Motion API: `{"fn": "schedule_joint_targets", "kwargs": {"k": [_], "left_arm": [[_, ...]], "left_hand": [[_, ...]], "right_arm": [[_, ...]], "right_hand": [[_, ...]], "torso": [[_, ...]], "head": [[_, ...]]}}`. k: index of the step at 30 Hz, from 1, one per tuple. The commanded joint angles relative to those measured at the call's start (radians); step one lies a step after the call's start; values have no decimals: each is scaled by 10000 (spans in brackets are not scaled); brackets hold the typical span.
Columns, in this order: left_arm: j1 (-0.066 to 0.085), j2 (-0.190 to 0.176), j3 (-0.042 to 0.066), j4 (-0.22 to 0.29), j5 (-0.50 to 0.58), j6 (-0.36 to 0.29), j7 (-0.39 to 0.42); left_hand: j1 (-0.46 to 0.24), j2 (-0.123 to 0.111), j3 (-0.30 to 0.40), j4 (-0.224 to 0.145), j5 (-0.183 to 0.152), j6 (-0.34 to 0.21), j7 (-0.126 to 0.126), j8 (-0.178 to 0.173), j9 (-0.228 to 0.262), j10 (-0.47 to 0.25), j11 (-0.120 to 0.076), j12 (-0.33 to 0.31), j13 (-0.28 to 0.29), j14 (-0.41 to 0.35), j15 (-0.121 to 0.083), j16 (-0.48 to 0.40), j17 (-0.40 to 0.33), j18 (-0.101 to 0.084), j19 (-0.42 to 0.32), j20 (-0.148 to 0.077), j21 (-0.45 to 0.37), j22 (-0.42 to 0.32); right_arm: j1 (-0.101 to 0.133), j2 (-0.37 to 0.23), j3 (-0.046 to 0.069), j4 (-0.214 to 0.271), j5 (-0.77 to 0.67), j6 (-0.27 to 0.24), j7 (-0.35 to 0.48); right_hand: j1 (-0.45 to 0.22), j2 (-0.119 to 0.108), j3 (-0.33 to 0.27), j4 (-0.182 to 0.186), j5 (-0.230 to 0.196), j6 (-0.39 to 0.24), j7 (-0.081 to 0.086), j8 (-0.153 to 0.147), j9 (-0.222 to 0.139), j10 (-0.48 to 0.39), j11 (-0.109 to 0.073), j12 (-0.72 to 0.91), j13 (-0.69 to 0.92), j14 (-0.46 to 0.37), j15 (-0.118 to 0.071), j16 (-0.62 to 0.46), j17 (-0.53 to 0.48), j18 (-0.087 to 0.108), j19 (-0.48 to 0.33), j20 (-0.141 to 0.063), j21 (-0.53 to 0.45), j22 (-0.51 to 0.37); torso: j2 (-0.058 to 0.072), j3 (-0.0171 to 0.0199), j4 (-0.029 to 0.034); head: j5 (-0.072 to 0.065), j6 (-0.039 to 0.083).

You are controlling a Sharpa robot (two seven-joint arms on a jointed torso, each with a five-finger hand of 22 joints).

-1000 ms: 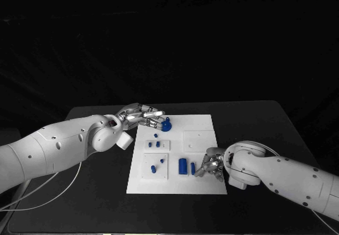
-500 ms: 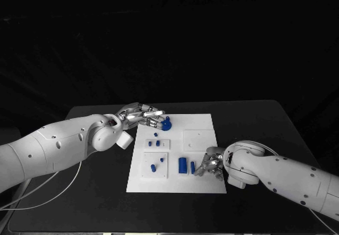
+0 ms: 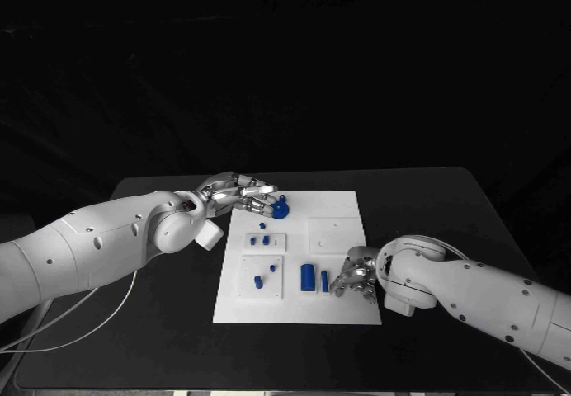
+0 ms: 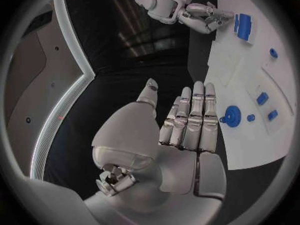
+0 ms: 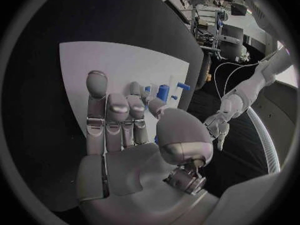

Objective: Assemble the parts on the task board

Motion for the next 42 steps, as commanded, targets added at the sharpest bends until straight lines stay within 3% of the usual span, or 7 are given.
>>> {"fn": "schedule_joint_targets", "kwargs": {"k": [1,19,26,28,38,41,42], "left_arm": [[3,4,5,-5,33,207,4],[2,24,5,-46,36,186,6],[-4,154,4,-344,156,-1,168],[-13,195,5,-490,270,-130,244],[-19,296,8,-1131,717,-729,427],[-17,355,9,-1400,933,-896,434],[-15,379,10,-1497,1027,-981,446]], "left_hand": [[71,40,52,-10,67,80,3,-2,-4,-7,-28,-25,9,-61,11,-22,12,39,13,58,-27,-11],[85,36,56,-23,81,98,2,0,-3,-10,-29,-26,8,-66,13,-22,12,38,9,58,-30,-12],[108,62,73,-47,102,153,-7,9,-1,15,-35,-25,9,-64,12,-23,12,35,1,59,-34,-13],[116,69,78,-62,126,203,-16,14,2,34,-42,-24,9,-64,10,-21,12,23,-27,63,-50,-19],[232,10,77,-209,64,351,-45,-6,4,-164,-16,-27,6,-185,48,-33,-5,-72,-191,77,-142,-30],[264,-38,83,-264,46,214,-95,-1,-3,-566,21,-25,5,-487,132,-32,-14,-13,-227,147,-168,-25],[271,-46,91,-276,49,210,-117,4,-3,-627,22,-26,5,-584,162,-27,-7,31,-253,187,-182,-25]], "right_arm": [[-33,-16,-26,-93,-134,245,-287],[-33,-135,-26,-32,332,54,18],[55,-458,74,5,1264,-478,862],[188,-474,106,-231,1756,-650,1314],[1081,-61,152,-2284,4511,-1138,4218],[1293,265,157,-3143,5189,-1076,5001],[1345,357,158,-3401,5430,-1081,5261]], "right_hand": [[59,-209,116,-109,351,-32,23,-36,-11,-71,4,47,-15,-2,3,13,-8,16,404,8,8,-5],[31,-394,-483,-31,299,-165,48,-52,18,-77,27,64,-45,-20,9,-22,-90,21,400,9,-26,-17],[310,-505,-1523,192,77,-565,189,-41,-88,-62,132,105,-59,-29,94,-106,-201,67,379,92,-118,-38],[357,-735,-1816,271,529,-597,206,-42,-110,-146,150,-65,-171,-98,95,-386,-433,94,320,100,-479,-196],[1236,-467,-2702,319,924,-889,327,-12,-318,-1418,199,-3291,-3178,-429,115,-3711,-2629,20,18,144,-3114,-2695],[1319,-307,-2474,296,649,-1356,606,-57,-504,-2187,584,-5466,-5308,-1444,640,-6180,-4013,-26,-1371,653,-4227,-4312],[1328,-242,-2300,301,657,-1500,744,-32,-510,-2388,846,-6586,-6500,-2069,996,-7044,-4619,-101,-2444,973,-4134,-5013]], "torso": [[2,1,-5],[-10,11,-4],[-136,-11,-47],[-211,-34,-82],[-732,-88,-234],[-946,-129,-309],[-1021,-139,-331]], "head": [[11,-12],[28,27],[-33,225],[-94,337],[-114,663],[-89,781],[-83,779]]}}
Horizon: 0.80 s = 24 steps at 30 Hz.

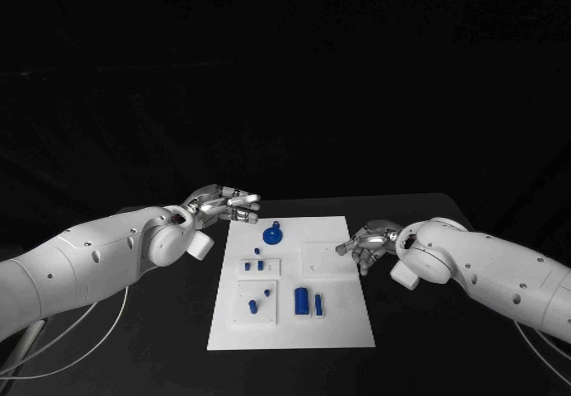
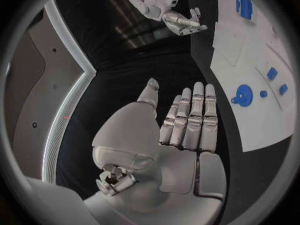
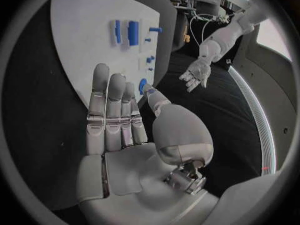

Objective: Assemble the parts on the task board

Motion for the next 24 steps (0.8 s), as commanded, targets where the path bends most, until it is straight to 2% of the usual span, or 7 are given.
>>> {"fn": "schedule_joint_targets", "kwargs": {"k": [1,7,17,18,21,22,24], "left_arm": [[13,93,11,-283,653,-585,264],[30,264,14,-838,1396,-1258,442],[37,546,17,-1599,1938,-1896,703],[29,509,9,-1564,1487,-1432,364],[7,488,21,-1478,1494,-1523,391],[-20,462,36,-1370,1503,-1635,424],[-74,411,65,-1158,1520,-1857,490]], "left_hand": [[143,-24,-1,-79,-44,-21,-81,9,-12,-289,-3,-27,4,-397,109,-35,-26,37,-143,117,-109,-15],[146,-77,54,-90,-25,-185,-308,1,-21,-1640,-115,-69,-50,-1273,165,-33,-54,117,-639,372,-207,-35],[161,-135,150,-122,-7,-925,-372,-69,-61,-2593,-180,-116,-94,-2004,136,-59,-91,761,-875,896,-180,-24],[-3776,-796,978,232,-782,-8568,-1654,-648,-593,-10172,-1553,-617,-589,-11141,-1405,-656,-702,-535,-9877,-1267,-901,-736],[-4304,-796,978,232,-782,-8568,-1654,-648,-593,-10172,-1553,-617,-589,-11141,-1405,-656,-702,-535,-9877,-1267,-901,-736],[-4814,-796,978,232,-782,-8568,-1654,-648,-593,-10172,-1553,-617,-589,-11141,-1405,-656,-702,-535,-9877,-1267,-901,-736],[-5409,-796,978,232,-782,-8568,-1654,-648,-593,-10172,-1553,-617,-589,-11141,-1405,-656,-702,-535,-9877,-1267,-901,-736]], "right_arm": [[143,249,9,-744,1905,-194,2148],[243,736,135,-1828,3448,-655,3716],[248,1283,541,-2784,4672,-1356,5209],[259,1257,533,-2723,3866,-930,4202],[261,1232,501,-2641,3920,-1021,4250],[263,1201,461,-2539,3987,-1133,4310],[268,1139,383,-2338,4119,-1355,4429]], "right_hand": [[77,41,423,-47,-11,-307,164,-5,-23,6,556,-2731,-3331,-914,713,-2124,-1738,-1,-1929,750,-227,-1955],[338,-234,550,-83,560,-1218,294,-32,-76,-1083,1183,-4114,-6734,-2399,1673,-3512,-6388,454,-3925,2109,-121,-6295],[543,122,-748,-258,1083,-3225,-46,-117,-152,-2269,1168,-4189,-6774,-3485,1787,-3544,-6369,1216,-5154,2940,-91,-6577],[-2770,-413,-2236,1681,-2129,-10961,-979,-644,-679,-11546,-153,-4769,-7340,-13253,307,-4174,-6968,-607,-13428,529,-768,-7207],[-3256,-413,-2236,1681,-2129,-10961,-979,-644,-679,-11546,-153,-4769,-7340,-13253,307,-4174,-6968,-607,-13428,529,-768,-7207],[-10553,-413,-2236,1681,-2129,-10961,-979,-644,-679,-11546,-153,-4769,-7340,-13253,307,-4174,-6968,-607,-13428,529,-768,-7207],[-10553,-413,-2236,1681,-2129,-10961,-979,-644,-679,-11546,-153,-4769,-7340,-13253,307,-4174,-6968,-607,-13428,529,-768,-7207]], "torso": [[-399,-53,-118],[-609,9,-166],[-667,115,-158],[-645,68,-166],[-676,23,-127],[-714,-34,-79],[-788,-143,14]], "head": [[35,120],[91,246],[142,520],[126,450],[107,473],[83,503],[37,561]]}}
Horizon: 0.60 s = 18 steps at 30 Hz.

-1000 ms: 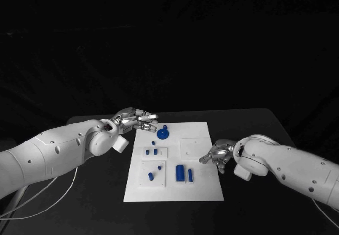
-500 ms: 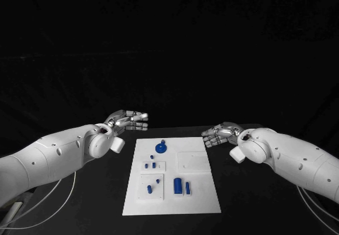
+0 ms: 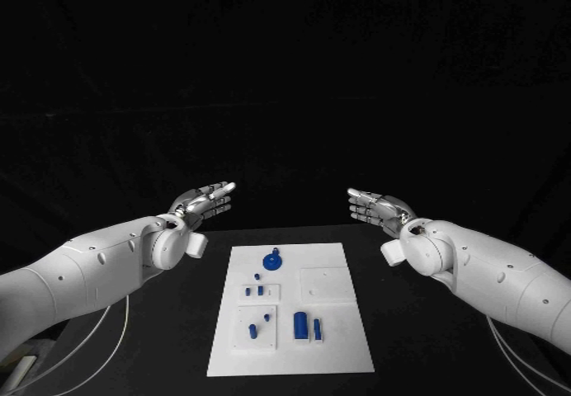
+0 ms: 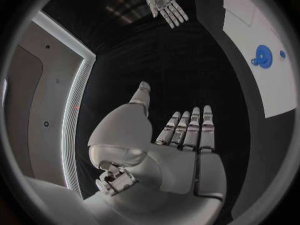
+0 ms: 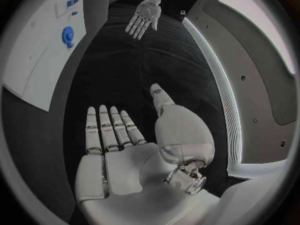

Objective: Assemble the parts on the task board

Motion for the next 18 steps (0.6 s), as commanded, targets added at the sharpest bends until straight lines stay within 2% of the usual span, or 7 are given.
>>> {"fn": "schedule_joint_targets", "kwargs": {"k": [1,2,4,5,9,14,18], "left_arm": [[-93,-69,56,391,26,-498,179],[-132,-105,77,543,39,-657,226],[-222,-191,126,900,68,-1030,337],[-304,-269,170,1222,95,-1368,437],[-577,-529,319,2300,183,-2495,772],[-1000,-931,549,3969,320,-4241,1290],[-1278,-1195,700,5065,409,-5388,1630]], "left_hand": [[-3445,-319,396,145,-361,-3426,-583,-257,-242,-3480,-628,-229,-226,-4208,-713,-278,-281,-612,-4160,-1000,-338,-328],[-10575,-319,396,145,-361,-3426,-583,-257,-242,-3480,-628,-229,-226,-4208,-713,-278,-281,-612,-4160,-1000,-338,-328],[-10575,-319,396,145,-361,-3426,-583,-257,-242,-3480,-628,-229,-226,-4208,-713,-278,-281,-612,-4160,-1000,-338,-328],[-10575,-319,396,145,-361,-3426,-583,-257,-242,-3480,-628,-229,-226,-4208,-713,-278,-281,-612,-4160,-1000,-338,-328],[-10575,-319,396,145,-361,-3426,-583,-257,-242,-3480,-628,-229,-226,-4208,-713,-278,-281,-612,-4160,-1000,-338,-328],[-10575,-319,396,145,-361,-3426,-583,-257,-242,-3480,-628,-229,-226,-4208,-713,-278,-281,-612,-4160,-1000,-338,-328],[-10575,-319,396,145,-361,-3426,-583,-257,-242,-3480,-628,-229,-226,-4208,-713,-278,-281,-612,-4160,-1000,-338,-328]], "right_arm": [[18,-89,-105,370,266,-462,255],[21,-134,-161,514,360,-621,340],[28,-238,-293,853,582,-994,540],[35,-332,-413,1159,783,-1332,720],[57,-647,-811,2183,1453,-2459,1323],[91,-1133,-1429,3767,2492,-4205,2256],[114,-1459,-1841,4826,3185,-5371,2880]], "right_hand": [[-8273,-274,-629,904,-1485,-3576,-477,-239,-240,-4264,-608,-266,-257,-4501,-691,-295,-274,-902,-3777,-1146,-315,-288],[-8273,-274,-629,904,-1485,-3576,-477,-239,-240,-4264,-608,-266,-257,-4501,-691,-295,-274,-902,-3777,-1146,-315,-288],[-8273,-274,-629,904,-1485,-3576,-477,-239,-240,-4264,-608,-266,-257,-4501,-691,-295,-274,-902,-3777,-1146,-315,-288],[-8273,-274,-629,904,-1485,-3576,-477,-239,-240,-4264,-608,-266,-257,-4501,-691,-295,-274,-902,-3777,-1146,-315,-288],[-8273,-274,-629,904,-1485,-3576,-477,-239,-240,-4264,-608,-266,-257,-4501,-691,-295,-274,-902,-3777,-1146,-315,-288],[-8273,-274,-629,904,-1485,-3576,-477,-239,-240,-4264,-608,-266,-257,-4501,-691,-295,-274,-902,-3777,-1146,-315,-288],[-8273,-274,-629,904,-1485,-3576,-477,-239,-240,-4264,-608,-266,-257,-4501,-691,-295,-274,-902,-3777,-1146,-315,-288]], "torso": [[-153,-232,196],[-182,-275,233],[-219,-330,280],[-230,-347,294],[-231,-347,294],[-231,-347,294],[-231,-347,294]], "head": [[-94,110],[-112,132],[-135,162],[-142,170],[-142,170],[-142,170],[-142,170]]}}
